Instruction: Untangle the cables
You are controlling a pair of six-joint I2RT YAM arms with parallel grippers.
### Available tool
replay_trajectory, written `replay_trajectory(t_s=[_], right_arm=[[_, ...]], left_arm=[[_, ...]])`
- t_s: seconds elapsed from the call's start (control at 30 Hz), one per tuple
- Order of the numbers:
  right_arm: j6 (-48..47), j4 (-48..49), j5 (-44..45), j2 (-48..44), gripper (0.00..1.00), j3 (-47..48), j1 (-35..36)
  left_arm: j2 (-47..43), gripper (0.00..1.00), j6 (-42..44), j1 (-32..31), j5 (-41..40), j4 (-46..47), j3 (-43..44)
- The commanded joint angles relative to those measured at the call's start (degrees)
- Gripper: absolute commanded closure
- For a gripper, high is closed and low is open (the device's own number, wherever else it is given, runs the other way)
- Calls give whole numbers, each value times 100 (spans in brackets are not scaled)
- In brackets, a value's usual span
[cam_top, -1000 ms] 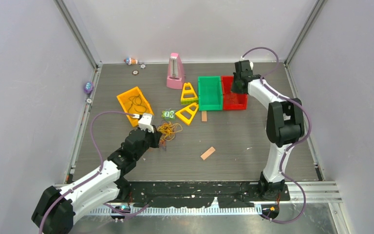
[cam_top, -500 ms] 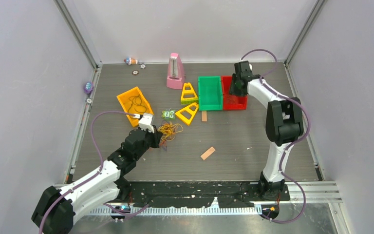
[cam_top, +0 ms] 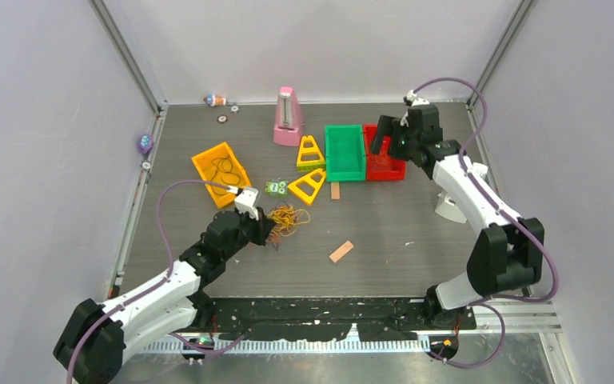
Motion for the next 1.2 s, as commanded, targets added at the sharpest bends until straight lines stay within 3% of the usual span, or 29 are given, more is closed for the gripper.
replay_trajectory(t_s=[0.0, 0.1, 0.4, 0.7, 0.97, 1.17], right_arm=[[-55, 679, -912, -746, 2, -966, 195], [-55, 1364, -1424, -1298, 2, -1919, 577], [-119, 4473, -1572, -2035, 4, -4164, 2270], [-435, 6396, -1865, -2233, 5, -5456, 2719], [-436, 6321, -2335, -1849, 17, -5155, 2850], [-567, 6113, -2405, -1717, 35, -4993, 2998]], left_arm=[[161, 100, 79, -7, 836, 711, 107], [310, 100, 94, -69, 1211, 877, 146], [691, 100, 268, -358, 1729, 1034, 329], [909, 100, 312, -431, 1807, 995, 452], [998, 100, 364, -533, 1813, 963, 525], [980, 100, 395, -574, 1778, 946, 531]])
